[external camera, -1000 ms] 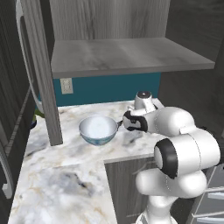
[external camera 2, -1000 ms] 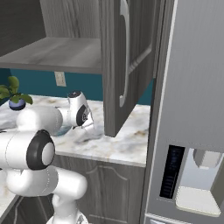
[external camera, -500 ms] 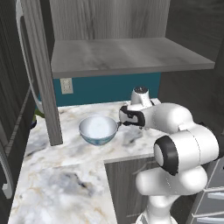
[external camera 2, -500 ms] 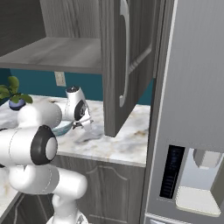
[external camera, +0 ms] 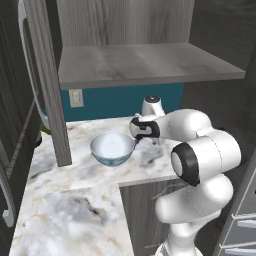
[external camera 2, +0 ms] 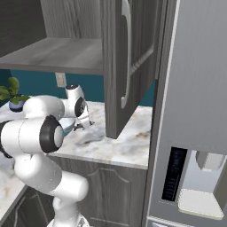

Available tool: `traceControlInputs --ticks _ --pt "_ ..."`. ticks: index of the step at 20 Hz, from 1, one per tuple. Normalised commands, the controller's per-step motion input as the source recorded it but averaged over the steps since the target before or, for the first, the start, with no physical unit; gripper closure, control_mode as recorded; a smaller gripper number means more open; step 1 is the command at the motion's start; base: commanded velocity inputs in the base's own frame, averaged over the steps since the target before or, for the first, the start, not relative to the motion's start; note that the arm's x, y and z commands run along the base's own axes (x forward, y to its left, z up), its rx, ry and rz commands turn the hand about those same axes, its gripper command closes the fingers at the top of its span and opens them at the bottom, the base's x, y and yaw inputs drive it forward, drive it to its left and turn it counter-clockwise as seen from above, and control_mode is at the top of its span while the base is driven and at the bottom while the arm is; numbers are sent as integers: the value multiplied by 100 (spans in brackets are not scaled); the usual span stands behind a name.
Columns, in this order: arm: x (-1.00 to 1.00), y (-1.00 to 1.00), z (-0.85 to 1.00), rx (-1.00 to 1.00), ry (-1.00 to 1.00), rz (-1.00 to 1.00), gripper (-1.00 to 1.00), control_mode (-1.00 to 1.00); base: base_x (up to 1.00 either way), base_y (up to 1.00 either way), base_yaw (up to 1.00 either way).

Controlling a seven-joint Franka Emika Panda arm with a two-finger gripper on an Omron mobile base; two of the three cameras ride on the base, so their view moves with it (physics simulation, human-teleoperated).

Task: Retrieve the bowl from the cabinet, then place the raw meat into the bowl to avoid contamination.

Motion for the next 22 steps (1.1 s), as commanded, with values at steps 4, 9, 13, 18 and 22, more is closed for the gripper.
traceControlInputs --ticks 4,9,13,18,22 --pt "29 20 -4 0 2 -1 -100 -100 0 0 0" --pt "27 24 -10 0 5 0 -100 -100 0 0 0" --pt "39 17 -8 0 2 0 -100 -100 0 0 0" --pt "37 25 -13 0 3 0 -100 -100 0 0 0" --pt "26 11 -22 0 8 0 -100 -100 0 0 0"
